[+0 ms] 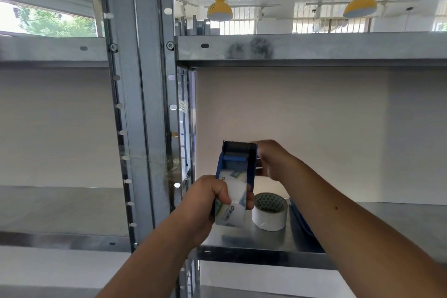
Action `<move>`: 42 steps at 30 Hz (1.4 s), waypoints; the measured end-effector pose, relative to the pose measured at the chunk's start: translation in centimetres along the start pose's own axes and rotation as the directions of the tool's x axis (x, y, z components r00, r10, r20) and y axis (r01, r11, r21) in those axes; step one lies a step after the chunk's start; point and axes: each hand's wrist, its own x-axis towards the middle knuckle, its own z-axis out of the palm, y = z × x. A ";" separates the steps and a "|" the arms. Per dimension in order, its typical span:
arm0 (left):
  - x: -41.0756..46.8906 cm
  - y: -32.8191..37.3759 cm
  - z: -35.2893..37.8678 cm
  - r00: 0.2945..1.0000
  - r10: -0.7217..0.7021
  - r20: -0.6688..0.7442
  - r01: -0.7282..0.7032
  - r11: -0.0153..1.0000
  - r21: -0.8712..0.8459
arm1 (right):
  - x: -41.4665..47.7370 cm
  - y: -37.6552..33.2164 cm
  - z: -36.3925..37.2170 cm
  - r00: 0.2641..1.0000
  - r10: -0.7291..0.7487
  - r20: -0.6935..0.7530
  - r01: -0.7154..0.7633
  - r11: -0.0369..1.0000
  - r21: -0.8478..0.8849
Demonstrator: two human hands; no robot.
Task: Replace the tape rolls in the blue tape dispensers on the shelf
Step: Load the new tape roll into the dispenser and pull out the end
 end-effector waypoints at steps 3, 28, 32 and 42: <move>0.4 0.7 0.4 0.996 -0.008 -0.086 0.007 1.000 -0.010 | -1.0 1.3 0.5 0.982 0.074 0.173 -0.094 0.989 0.116; 1.6 0.8 0.3 0.932 0.195 -0.305 -0.185 0.981 0.061 | -6.2 7.7 3.2 0.929 0.149 0.338 -0.336 0.721 0.605; 2.1 -0.7 0.2 0.867 0.355 -0.350 -0.279 0.927 0.250 | -6.4 8.3 4.0 0.943 0.164 0.288 -0.313 0.727 0.611; 3.3 -4.0 -0.6 0.841 0.359 -0.406 -0.252 0.922 0.292 | -7.5 9.0 5.2 0.924 0.282 0.258 -0.379 0.761 0.526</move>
